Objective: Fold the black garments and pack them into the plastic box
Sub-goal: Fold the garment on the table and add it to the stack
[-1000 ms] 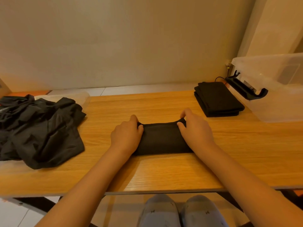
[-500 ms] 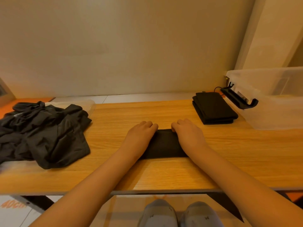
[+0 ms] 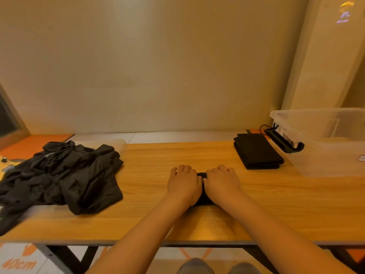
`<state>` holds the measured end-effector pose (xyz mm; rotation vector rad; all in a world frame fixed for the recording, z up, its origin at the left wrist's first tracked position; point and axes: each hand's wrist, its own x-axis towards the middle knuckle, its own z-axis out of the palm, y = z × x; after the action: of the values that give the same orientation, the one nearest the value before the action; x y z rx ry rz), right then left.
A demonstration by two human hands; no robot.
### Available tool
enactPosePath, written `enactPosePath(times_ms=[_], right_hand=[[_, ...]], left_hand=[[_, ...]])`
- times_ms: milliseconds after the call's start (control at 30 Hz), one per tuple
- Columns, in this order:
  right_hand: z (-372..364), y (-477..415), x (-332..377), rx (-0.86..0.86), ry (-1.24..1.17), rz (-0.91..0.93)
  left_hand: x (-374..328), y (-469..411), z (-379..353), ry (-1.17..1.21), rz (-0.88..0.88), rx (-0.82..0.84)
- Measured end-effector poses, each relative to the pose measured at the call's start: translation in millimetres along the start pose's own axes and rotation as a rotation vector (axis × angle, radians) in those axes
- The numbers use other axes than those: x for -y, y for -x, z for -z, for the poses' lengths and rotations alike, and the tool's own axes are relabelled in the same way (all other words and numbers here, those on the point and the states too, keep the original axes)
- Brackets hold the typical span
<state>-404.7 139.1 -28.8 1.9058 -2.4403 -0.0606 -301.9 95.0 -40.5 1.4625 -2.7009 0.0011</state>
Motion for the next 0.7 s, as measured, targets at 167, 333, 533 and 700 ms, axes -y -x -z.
enactPosePath(times_ms=[167, 333, 533, 700], right_hand=[[-20, 1, -3, -0.088, -0.244, 0.162], [-36, 4, -8, -0.141, -0.317, 0.146], [-42, 2, -27, -0.023, -0.319, 0.057], [-41, 5, -40, 0.007, -0.308, 0.022]], left_hand=[[-2, 4, -12, 0.302, -0.060, -0.075], [9, 6, -28, 0.247, -0.083, -0.106], [16, 7, -31, 0.162, -0.038, -0.053], [34, 13, -31, 0.225, 0.021, -0.017]])
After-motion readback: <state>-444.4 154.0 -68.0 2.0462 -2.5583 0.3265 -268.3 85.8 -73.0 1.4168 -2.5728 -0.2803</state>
